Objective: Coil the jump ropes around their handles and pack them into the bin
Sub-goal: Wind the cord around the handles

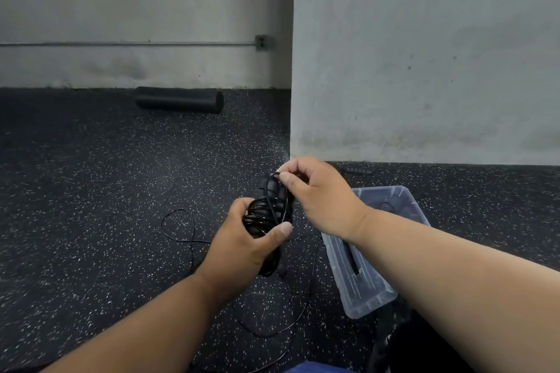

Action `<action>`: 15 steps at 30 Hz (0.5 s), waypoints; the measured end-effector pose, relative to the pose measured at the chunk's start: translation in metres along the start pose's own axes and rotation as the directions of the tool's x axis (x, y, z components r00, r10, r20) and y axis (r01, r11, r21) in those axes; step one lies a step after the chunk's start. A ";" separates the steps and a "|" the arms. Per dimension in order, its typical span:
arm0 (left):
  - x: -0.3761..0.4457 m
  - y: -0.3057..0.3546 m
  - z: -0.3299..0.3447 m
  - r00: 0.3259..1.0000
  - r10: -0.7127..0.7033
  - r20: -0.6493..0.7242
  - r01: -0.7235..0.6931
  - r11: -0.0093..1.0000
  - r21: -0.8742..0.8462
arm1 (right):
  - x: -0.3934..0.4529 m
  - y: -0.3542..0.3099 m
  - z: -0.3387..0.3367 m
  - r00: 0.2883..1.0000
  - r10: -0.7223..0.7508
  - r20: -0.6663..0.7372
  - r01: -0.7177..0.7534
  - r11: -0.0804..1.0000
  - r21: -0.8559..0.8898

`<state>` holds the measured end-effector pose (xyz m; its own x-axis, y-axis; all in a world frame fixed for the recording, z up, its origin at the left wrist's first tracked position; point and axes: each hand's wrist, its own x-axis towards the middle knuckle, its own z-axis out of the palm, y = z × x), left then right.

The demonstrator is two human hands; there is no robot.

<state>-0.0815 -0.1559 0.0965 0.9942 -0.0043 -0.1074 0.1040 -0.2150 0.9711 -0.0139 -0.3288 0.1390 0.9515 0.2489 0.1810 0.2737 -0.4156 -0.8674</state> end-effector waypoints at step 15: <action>-0.001 0.006 -0.014 1.000 -0.002 -0.021 0.001 0.999 -0.043 | -0.009 0.002 -0.003 0.975 -0.190 0.113 0.217 0.915 -0.341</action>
<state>-0.0813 -0.1433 0.1057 0.9943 0.0168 -0.1048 0.1062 -0.1724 0.9793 -0.0212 -0.3346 0.1366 0.8602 0.4203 0.2888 0.5051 -0.6241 -0.5961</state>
